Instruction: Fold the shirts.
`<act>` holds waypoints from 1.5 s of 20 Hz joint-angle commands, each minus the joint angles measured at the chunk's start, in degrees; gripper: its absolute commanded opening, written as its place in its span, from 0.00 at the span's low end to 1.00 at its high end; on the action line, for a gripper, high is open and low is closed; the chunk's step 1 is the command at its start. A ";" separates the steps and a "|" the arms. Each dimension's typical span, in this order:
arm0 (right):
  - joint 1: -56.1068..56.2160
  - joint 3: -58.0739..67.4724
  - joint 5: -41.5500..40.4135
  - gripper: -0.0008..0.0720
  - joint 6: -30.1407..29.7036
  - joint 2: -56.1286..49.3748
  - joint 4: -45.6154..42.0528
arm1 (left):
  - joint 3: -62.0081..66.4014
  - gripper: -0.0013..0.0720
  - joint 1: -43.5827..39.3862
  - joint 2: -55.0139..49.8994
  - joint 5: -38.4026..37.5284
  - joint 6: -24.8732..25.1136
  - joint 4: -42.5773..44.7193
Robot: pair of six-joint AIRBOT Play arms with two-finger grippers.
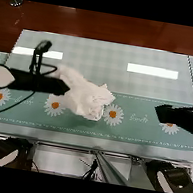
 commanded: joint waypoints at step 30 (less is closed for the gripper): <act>11.34 -6.82 -18.91 0.87 -16.61 -38.53 44.81 | -21.53 0.06 26.25 0.39 0.39 17.31 -28.48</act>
